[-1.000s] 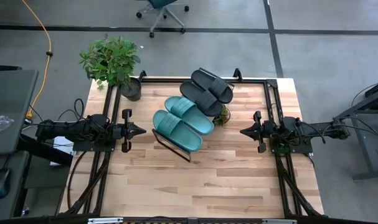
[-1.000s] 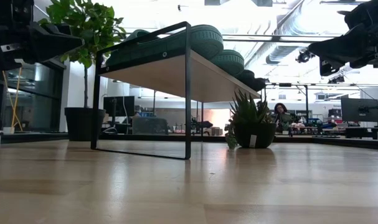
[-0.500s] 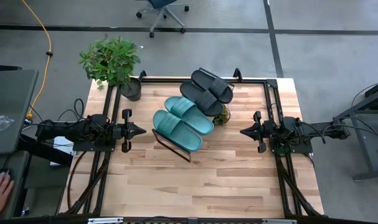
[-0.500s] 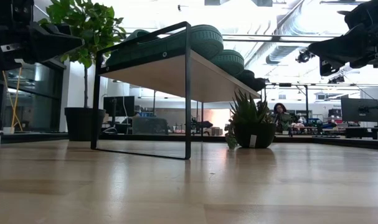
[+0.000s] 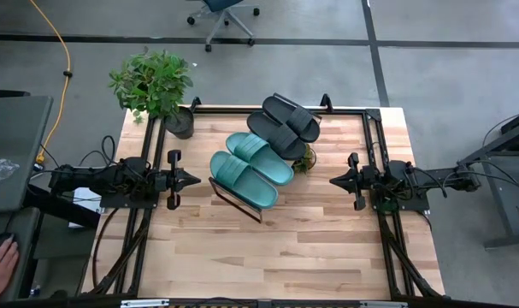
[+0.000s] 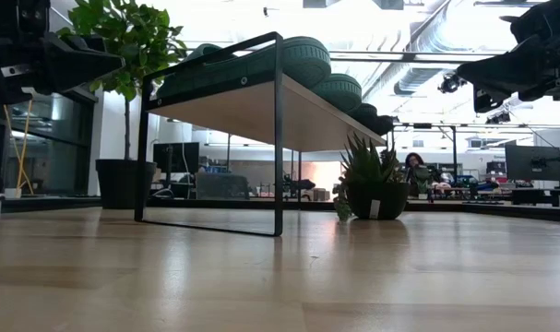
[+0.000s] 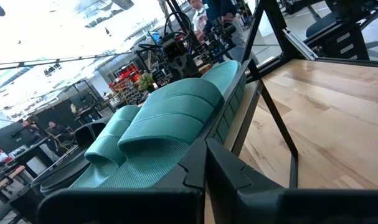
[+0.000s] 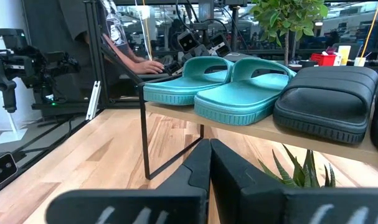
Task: Pick and place slides into the shelf
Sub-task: Return to Home Position
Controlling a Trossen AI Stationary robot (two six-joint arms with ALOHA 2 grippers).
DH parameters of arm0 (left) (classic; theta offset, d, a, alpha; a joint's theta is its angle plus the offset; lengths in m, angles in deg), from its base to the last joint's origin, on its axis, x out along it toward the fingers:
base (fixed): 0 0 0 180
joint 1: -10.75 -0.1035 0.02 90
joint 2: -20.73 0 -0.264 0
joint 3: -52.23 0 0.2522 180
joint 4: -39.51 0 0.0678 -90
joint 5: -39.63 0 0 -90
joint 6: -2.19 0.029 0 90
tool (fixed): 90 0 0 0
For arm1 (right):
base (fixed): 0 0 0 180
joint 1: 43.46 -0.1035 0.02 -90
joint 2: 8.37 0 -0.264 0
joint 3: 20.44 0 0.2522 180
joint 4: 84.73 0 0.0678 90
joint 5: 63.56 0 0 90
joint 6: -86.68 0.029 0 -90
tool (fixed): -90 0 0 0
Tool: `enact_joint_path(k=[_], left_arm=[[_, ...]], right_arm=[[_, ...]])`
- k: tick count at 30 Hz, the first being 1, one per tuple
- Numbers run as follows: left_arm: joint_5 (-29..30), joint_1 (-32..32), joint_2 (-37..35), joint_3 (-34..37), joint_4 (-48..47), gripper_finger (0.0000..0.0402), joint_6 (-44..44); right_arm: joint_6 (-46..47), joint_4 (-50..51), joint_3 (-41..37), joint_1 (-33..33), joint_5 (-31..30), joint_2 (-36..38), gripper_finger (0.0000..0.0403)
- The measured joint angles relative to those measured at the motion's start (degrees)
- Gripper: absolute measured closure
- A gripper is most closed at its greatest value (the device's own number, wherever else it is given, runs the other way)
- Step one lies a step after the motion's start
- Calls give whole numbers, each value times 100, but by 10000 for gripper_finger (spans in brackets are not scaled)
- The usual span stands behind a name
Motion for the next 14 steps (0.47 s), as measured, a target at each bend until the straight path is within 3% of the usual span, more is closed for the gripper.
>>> enact_joint_path(k=[14], left_arm=[[0,0,0,0,0,401,0]], right_arm=[[0,0,0,1,16,0,403]])
